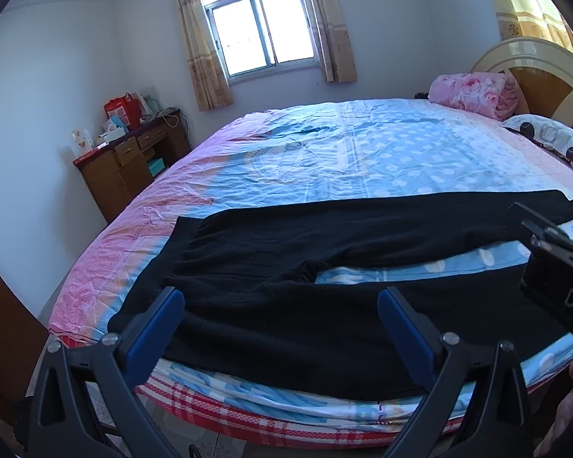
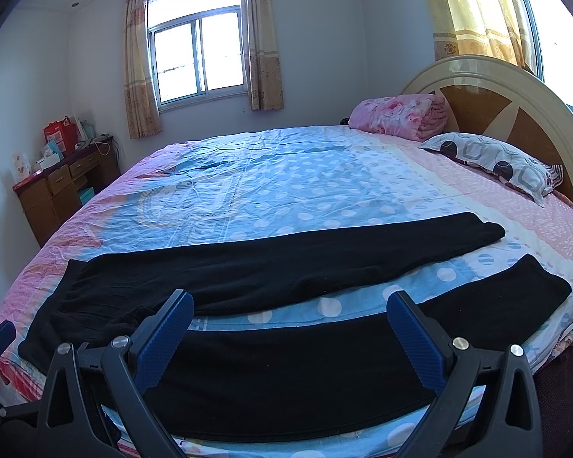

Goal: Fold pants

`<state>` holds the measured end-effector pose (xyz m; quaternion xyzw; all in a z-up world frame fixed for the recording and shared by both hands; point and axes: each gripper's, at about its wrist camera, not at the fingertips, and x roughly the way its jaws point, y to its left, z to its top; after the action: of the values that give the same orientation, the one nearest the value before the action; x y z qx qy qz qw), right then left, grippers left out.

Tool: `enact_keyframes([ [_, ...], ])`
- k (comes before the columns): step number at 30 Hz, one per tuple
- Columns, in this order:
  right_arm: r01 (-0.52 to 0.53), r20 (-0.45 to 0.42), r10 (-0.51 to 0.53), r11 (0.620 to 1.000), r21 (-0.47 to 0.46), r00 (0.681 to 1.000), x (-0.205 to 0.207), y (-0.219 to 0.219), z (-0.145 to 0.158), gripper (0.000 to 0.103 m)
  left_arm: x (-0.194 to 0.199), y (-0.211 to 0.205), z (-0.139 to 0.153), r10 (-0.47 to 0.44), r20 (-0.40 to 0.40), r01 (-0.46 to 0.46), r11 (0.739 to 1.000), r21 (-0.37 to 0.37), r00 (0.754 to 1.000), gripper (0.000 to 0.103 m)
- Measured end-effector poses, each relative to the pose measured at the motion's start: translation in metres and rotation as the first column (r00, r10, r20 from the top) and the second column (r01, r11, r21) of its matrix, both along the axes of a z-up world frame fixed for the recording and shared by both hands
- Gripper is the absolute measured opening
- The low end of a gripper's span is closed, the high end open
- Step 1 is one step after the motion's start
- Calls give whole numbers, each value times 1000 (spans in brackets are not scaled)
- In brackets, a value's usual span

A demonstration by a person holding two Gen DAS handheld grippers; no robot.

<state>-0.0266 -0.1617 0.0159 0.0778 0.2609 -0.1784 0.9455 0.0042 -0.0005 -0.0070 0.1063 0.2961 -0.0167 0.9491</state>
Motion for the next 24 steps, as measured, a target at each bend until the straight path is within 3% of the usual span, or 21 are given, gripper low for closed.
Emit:
enact_keyframes([
  [24, -2, -4, 2, 1000, 11, 1000, 0, -3, -4, 102, 0, 1, -1, -1, -3, 1, 1000, -1, 1000, 103],
])
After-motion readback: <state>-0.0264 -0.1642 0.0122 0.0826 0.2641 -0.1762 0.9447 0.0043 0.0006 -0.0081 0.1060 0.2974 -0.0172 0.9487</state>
